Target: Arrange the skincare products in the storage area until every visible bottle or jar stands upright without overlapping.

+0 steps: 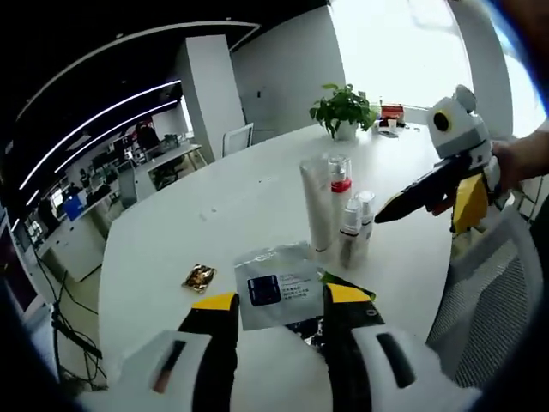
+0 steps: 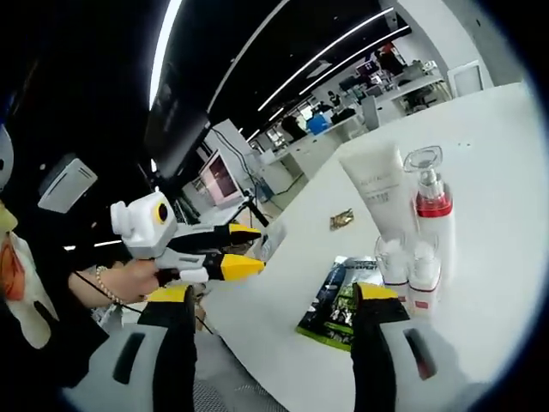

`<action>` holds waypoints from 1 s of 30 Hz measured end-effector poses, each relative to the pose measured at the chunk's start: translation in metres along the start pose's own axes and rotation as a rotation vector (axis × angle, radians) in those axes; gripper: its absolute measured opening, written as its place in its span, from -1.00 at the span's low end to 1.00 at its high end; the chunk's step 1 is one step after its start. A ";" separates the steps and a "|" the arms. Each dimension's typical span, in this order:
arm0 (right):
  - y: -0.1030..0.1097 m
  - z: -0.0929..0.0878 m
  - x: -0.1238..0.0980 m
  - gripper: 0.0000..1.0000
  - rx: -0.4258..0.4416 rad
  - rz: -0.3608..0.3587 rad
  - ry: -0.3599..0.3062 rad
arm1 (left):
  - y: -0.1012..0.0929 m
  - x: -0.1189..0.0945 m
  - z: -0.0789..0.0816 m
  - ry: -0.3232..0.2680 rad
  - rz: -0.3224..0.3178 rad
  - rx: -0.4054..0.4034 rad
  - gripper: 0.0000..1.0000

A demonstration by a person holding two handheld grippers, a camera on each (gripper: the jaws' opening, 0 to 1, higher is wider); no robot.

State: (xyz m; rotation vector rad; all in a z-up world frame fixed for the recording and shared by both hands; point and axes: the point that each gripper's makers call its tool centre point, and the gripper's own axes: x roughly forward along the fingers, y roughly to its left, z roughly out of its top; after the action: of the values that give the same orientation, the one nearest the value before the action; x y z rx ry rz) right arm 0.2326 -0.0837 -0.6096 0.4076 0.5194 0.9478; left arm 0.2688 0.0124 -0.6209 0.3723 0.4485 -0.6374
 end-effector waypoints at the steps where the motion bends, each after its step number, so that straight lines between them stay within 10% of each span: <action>1: 0.000 0.001 0.003 0.29 0.003 0.010 0.009 | -0.006 -0.001 0.003 -0.003 -0.006 0.005 -0.27; 30: 0.008 0.017 0.066 -0.96 0.161 0.079 0.014 | -0.015 -0.015 0.012 -0.027 0.006 -0.007 -0.27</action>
State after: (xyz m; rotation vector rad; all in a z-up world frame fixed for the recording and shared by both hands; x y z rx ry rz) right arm 0.2688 -0.0260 -0.6077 0.5698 0.5982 0.9885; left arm 0.2517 0.0033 -0.6060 0.3584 0.4238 -0.6342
